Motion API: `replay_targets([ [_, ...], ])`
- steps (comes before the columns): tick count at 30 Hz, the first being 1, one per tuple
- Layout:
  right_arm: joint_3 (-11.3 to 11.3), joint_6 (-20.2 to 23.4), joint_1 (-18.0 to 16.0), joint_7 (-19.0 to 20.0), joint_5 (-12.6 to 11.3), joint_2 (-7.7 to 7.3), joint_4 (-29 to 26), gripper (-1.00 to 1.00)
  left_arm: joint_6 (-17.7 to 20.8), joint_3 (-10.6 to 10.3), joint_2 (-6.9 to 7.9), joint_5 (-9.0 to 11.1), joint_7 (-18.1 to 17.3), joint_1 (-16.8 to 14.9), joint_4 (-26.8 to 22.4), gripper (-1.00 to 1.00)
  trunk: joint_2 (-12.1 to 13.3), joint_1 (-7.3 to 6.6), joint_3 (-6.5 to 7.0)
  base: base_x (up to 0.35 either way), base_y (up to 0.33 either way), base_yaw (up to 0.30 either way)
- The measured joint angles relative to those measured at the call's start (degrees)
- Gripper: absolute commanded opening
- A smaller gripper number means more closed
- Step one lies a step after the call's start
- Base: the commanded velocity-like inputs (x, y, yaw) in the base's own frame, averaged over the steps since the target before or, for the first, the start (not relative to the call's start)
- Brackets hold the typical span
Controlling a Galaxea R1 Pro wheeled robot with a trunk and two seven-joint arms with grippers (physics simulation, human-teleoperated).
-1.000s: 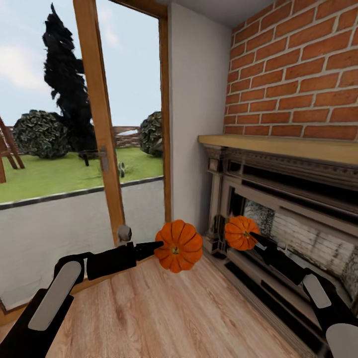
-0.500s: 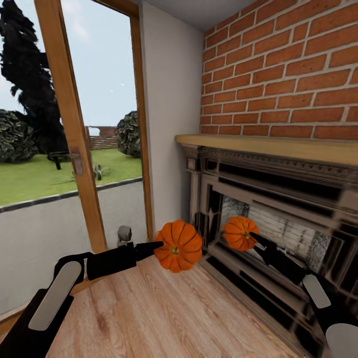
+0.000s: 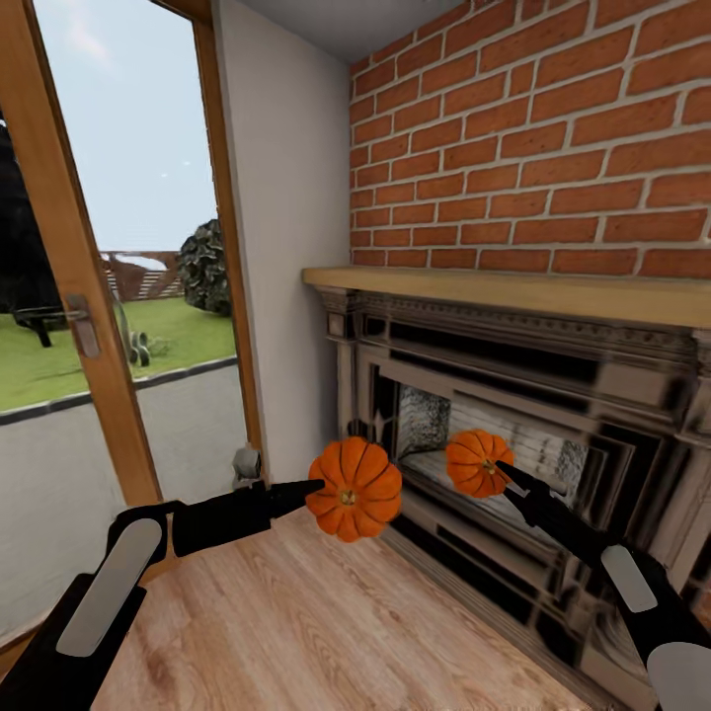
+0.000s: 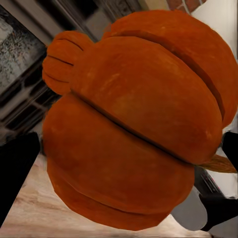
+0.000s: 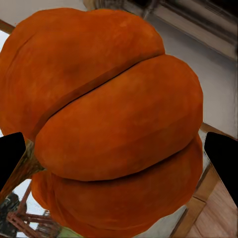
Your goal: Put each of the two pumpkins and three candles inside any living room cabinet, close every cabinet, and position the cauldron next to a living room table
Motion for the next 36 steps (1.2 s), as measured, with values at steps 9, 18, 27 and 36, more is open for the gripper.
replay_targets([
  [9,0.00,0.00,0.00,0.00,0.00,0.00,0.01,-1.00,0.00,-0.01,0.00,0.00,0.00,0.00,-0.03,-1.00,0.00,0.00,0.00,0.000,0.000,-0.291],
  [18,0.00,0.00,0.00,0.00,0.00,0.00,0.02,-1.00,0.00,-0.01,0.00,0.00,0.00,0.00,-0.03,-1.00,0.00,0.00,0.00,0.000,0.000,-0.291],
  [27,0.00,-0.01,0.00,0.00,0.00,0.00,0.03,-1.00,-0.01,-0.04,0.00,-0.03,0.00,0.00,-0.03,-1.00,0.00,0.00,0.00,-0.010,0.000,-0.291],
  [36,0.08,-0.09,0.00,-0.05,0.02,0.00,0.03,-1.00,0.00,-0.07,0.00,-0.01,0.00,0.00,-0.03,-1.00,0.00,0.01,0.00,-0.047,0.000,-0.291],
])
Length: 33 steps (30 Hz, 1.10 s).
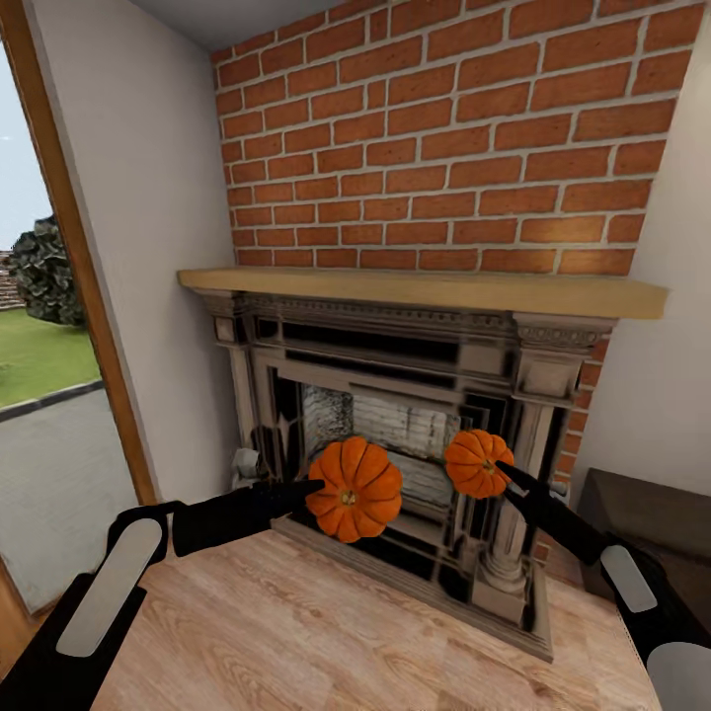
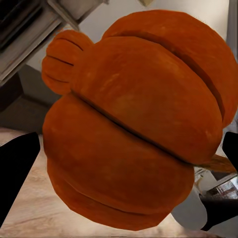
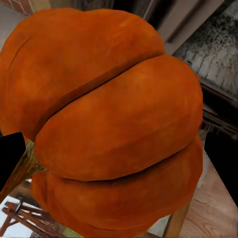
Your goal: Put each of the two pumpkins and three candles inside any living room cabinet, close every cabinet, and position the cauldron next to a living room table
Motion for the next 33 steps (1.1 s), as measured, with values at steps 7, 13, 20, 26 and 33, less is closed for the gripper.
replay_targets([
  [7,-0.01,0.00,0.00,0.05,-0.02,0.00,0.01,-1.00,0.00,-0.01,-0.01,0.00,0.00,0.00,0.00,-1.00,0.00,0.00,0.00,-0.053,0.000,-0.291],
  [13,-0.08,0.00,0.00,0.05,-0.02,0.01,0.01,-1.00,0.00,-0.01,-0.01,0.02,0.00,0.00,0.00,-1.00,0.00,0.00,0.00,-0.032,0.000,-0.291],
  [20,-0.08,0.00,0.00,0.05,-0.02,0.01,0.01,-1.00,0.00,-0.01,0.00,0.00,0.00,0.00,0.00,-1.00,0.00,0.00,0.00,-0.034,0.000,-0.291],
  [26,-0.14,0.00,0.00,0.05,-0.02,0.00,0.02,-1.00,0.00,-0.01,0.00,0.00,0.00,0.00,0.00,-1.00,0.00,0.00,0.00,-0.031,0.000,-0.291],
  [33,-0.12,0.00,0.00,0.05,-0.01,0.03,0.04,-1.00,0.00,0.00,0.00,0.01,0.00,0.00,0.00,-1.00,0.00,0.00,0.00,-0.033,0.000,-0.291],
])
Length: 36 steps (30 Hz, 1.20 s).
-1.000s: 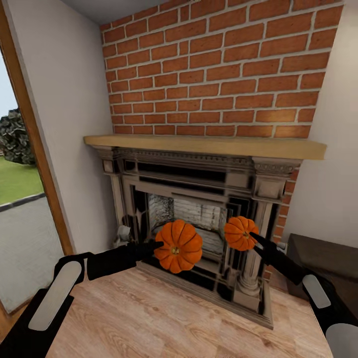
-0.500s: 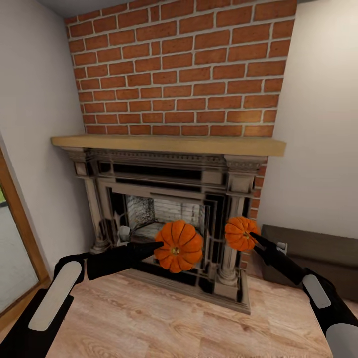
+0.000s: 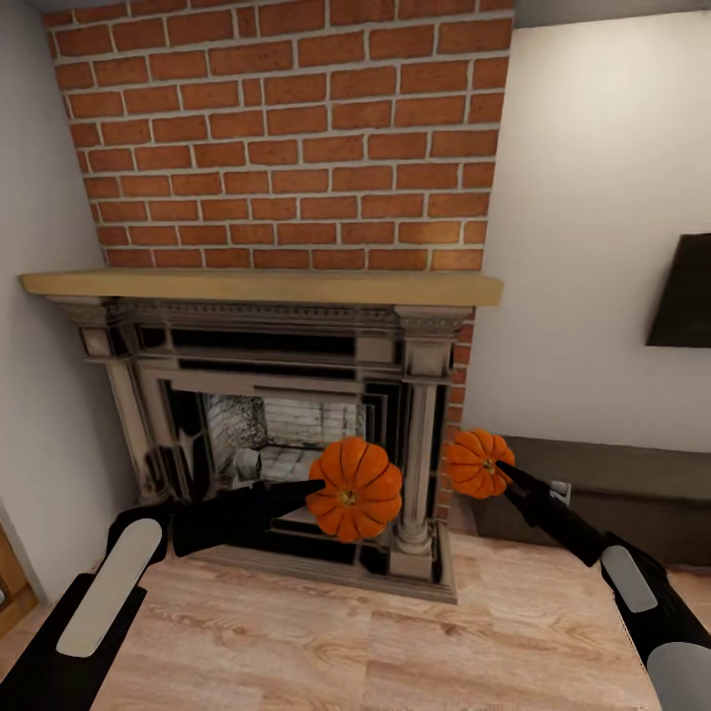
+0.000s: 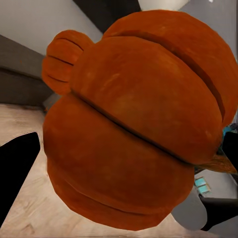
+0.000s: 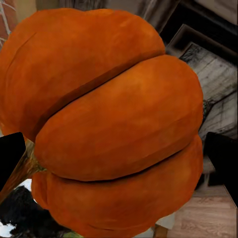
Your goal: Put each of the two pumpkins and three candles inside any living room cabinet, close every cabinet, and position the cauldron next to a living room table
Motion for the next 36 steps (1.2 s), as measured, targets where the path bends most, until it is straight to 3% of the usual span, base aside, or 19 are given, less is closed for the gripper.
replay_targets([
  [36,-0.22,-0.09,0.00,0.00,-0.10,0.06,0.01,-1.00,0.00,0.00,-0.02,0.01,0.00,0.00,0.00,-1.00,0.00,0.00,0.00,-0.065,0.000,-0.291],
])
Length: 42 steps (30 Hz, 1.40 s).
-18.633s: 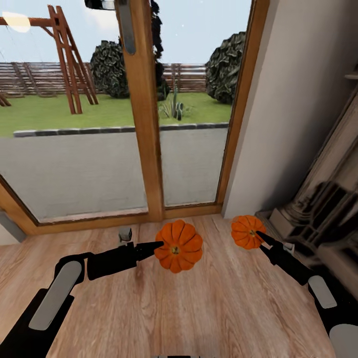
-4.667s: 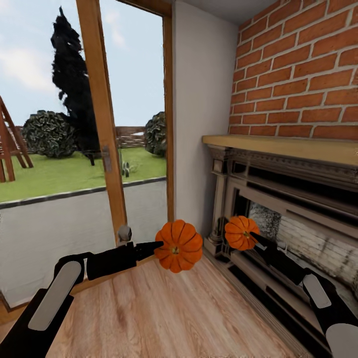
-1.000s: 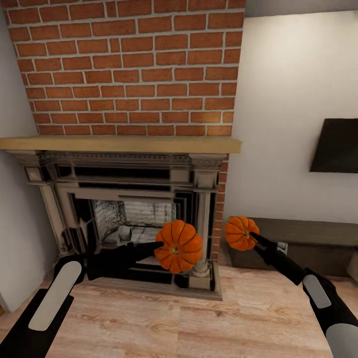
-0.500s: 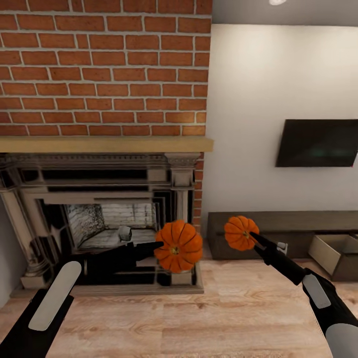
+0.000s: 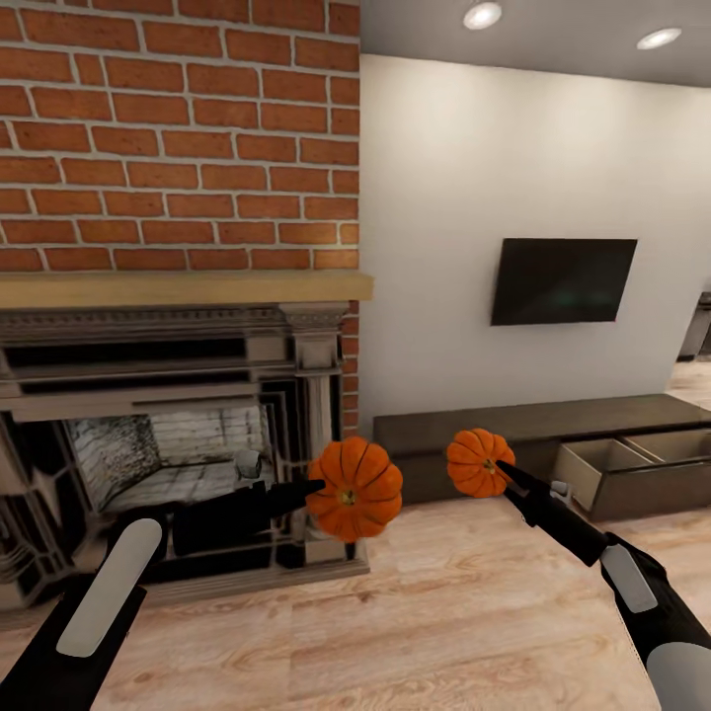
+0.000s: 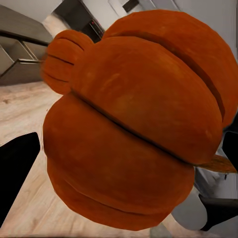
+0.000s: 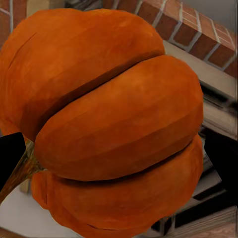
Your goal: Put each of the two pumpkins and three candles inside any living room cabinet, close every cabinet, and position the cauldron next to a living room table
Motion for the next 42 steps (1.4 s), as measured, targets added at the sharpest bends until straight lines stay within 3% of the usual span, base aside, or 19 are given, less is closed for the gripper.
replay_targets([
  [17,-0.02,0.01,0.00,0.07,0.00,0.00,0.00,-1.00,0.02,0.00,-0.01,0.08,0.00,0.00,0.00,-1.00,-0.01,-0.01,0.00,-0.022,0.000,-0.291],
  [42,0.03,-0.17,-0.01,0.08,0.04,0.01,-0.01,-1.00,-0.02,0.01,0.02,-0.03,-0.02,0.01,0.01,-1.00,-0.01,-0.03,0.00,0.232,-0.158,-0.291],
])
